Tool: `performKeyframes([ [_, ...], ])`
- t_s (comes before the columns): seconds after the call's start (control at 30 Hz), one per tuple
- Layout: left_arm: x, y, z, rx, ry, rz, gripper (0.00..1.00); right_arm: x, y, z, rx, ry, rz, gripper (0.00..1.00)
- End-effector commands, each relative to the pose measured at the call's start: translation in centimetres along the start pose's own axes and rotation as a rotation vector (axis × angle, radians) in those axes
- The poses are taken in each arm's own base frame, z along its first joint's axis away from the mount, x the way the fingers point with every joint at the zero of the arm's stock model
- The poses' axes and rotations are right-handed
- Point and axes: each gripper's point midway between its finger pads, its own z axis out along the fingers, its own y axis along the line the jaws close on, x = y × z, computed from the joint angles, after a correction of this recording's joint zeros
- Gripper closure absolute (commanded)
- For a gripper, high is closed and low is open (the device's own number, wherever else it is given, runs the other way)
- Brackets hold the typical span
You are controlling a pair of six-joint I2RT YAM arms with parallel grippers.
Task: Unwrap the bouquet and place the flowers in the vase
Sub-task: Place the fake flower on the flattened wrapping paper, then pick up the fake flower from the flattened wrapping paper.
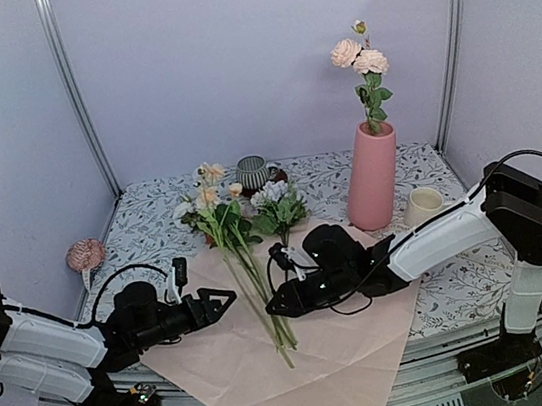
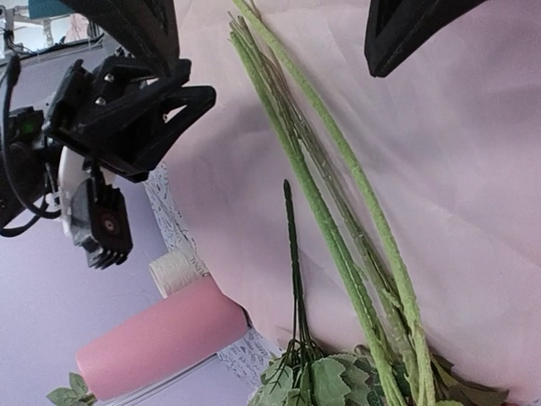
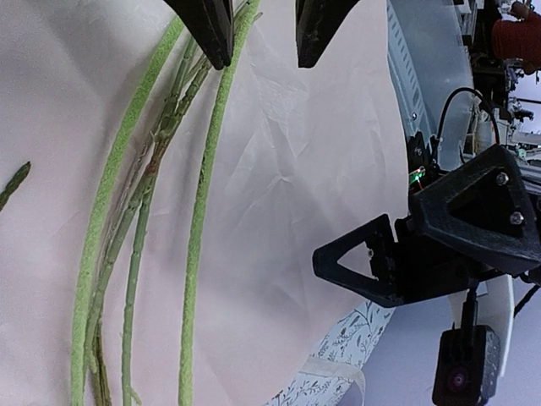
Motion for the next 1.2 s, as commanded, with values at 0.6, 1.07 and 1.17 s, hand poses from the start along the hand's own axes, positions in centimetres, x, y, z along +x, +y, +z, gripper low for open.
performKeyframes([
  [0.6, 2.4, 1.8, 4.6, -0.034, 0.079, -0.109, 0.58, -2.3, 0.1, -4.1, 0.072, -0.172, -0.038, 0.72],
  [1.07, 2.3, 2.4, 6.9, 0.007, 0.092, -0.157, 0.64, -2.0, -0.3, -4.8, 0.088, -0.18, -0.044, 0.72],
  [1.17, 2.1, 2.4, 7.4, 0.007, 0.094, -0.149, 0.64, -2.0, -0.5, -4.8, 0.093, -0.182, -0.043, 0.72],
])
